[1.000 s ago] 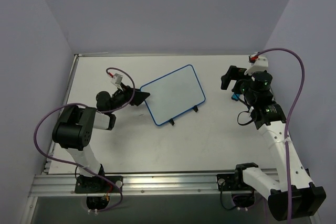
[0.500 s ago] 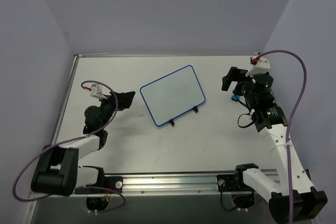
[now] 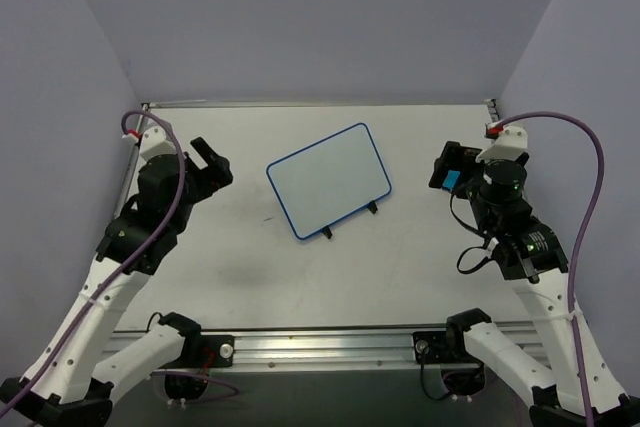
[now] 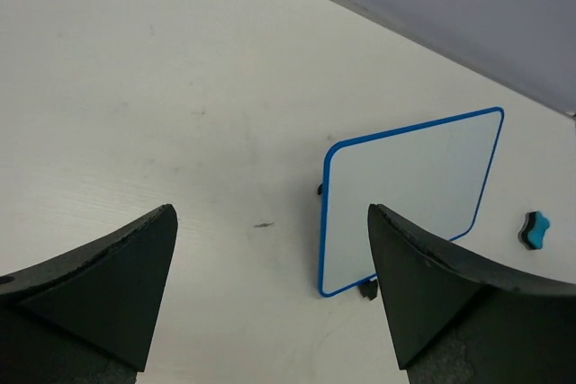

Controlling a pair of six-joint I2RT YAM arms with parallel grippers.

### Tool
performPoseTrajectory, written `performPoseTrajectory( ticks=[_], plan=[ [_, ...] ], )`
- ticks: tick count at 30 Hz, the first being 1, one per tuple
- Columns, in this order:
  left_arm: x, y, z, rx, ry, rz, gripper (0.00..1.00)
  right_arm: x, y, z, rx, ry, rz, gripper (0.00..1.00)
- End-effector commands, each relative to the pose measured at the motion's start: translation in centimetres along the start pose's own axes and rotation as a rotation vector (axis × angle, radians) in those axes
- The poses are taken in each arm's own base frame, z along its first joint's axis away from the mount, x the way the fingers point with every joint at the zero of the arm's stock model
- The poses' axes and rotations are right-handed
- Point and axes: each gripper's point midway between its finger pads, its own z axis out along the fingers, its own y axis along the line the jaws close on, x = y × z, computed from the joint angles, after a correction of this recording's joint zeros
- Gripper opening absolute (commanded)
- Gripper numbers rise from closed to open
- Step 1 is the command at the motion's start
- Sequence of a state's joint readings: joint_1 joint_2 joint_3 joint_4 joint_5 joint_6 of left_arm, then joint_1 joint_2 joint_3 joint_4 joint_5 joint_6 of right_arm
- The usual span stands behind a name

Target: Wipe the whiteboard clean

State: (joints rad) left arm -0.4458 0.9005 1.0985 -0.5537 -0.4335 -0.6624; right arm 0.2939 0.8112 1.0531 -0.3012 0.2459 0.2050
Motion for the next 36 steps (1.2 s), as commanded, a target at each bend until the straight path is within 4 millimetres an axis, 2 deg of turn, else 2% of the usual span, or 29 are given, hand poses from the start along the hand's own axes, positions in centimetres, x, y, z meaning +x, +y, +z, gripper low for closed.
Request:
performPoseTrajectory(
  ticks=[1, 2, 3, 4, 6, 8, 10, 12, 13, 15, 19, 24, 36],
  plan=[
    [-2.1, 4.1, -5.5, -0.137, 0.051, 0.208, 0.94, -0.2, -2.1, -1.1, 0.145, -0.02, -0.02, 1.0],
    [-4.0, 4.2, -7.4, -0.126, 0.021, 0.262, 0.94, 0.3, -1.9, -1.2, 0.139, -0.018, -0.02, 1.0],
    [-4.6, 4.3, -8.0, -0.118, 0.018, 0.303, 0.94, 0.4, -1.3, -1.6, 0.11, -0.026, -0.033, 1.0],
    [-5.1, 4.5, -8.5, -0.122, 0.014, 0.335, 0.94, 0.7, -1.3, -1.8, 0.114, -0.028, -0.036, 1.0],
    [-5.5, 5.9, -8.2, -0.176, -0.021, 0.43, 0.94, 1.4, -1.9, -2.1, 0.135, -0.025, -0.043, 1.0],
    [-4.7, 7.6, -6.9, -0.23, -0.094, 0.44, 0.94, 1.6, -3.1, -2.4, 0.201, -0.037, -0.042, 1.0],
    [-3.7, 8.3, -6.6, -0.207, -0.139, 0.403, 0.94, 1.3, -3.6, -2.8, 0.218, -0.05, -0.043, 1.0],
    [-2.3, 7.7, -5.5, -0.114, -0.106, 0.389, 0.94, 1.2, -4.0, -3.1, 0.235, -0.058, -0.038, 1.0],
    [-3.0, 8.8, -5.7, -0.161, -0.126, 0.323, 0.94, 1.4, -4.0, -3.1, 0.233, -0.055, -0.041, 1.0],
    [-3.2, 8.8, -5.6, -0.157, -0.138, 0.316, 0.94, 1.5, -4.1, -3.2, 0.237, -0.063, -0.033, 1.0],
    [-3.4, 10.4, -5.5, -0.26, -0.149, 0.302, 0.94, 2.0, -4.5, -2.9, 0.259, -0.071, -0.033, 1.0],
    [-3.5, 10.8, -5.7, -0.275, -0.165, 0.296, 0.94, 1.4, -5.0, -3.3, 0.282, -0.099, -0.026, 1.0],
    [-4.5, 12.2, -6.7, -0.326, -0.242, 0.294, 0.94, 1.5, -4.5, -3.3, 0.268, -0.079, -0.057, 1.0]
  ],
)
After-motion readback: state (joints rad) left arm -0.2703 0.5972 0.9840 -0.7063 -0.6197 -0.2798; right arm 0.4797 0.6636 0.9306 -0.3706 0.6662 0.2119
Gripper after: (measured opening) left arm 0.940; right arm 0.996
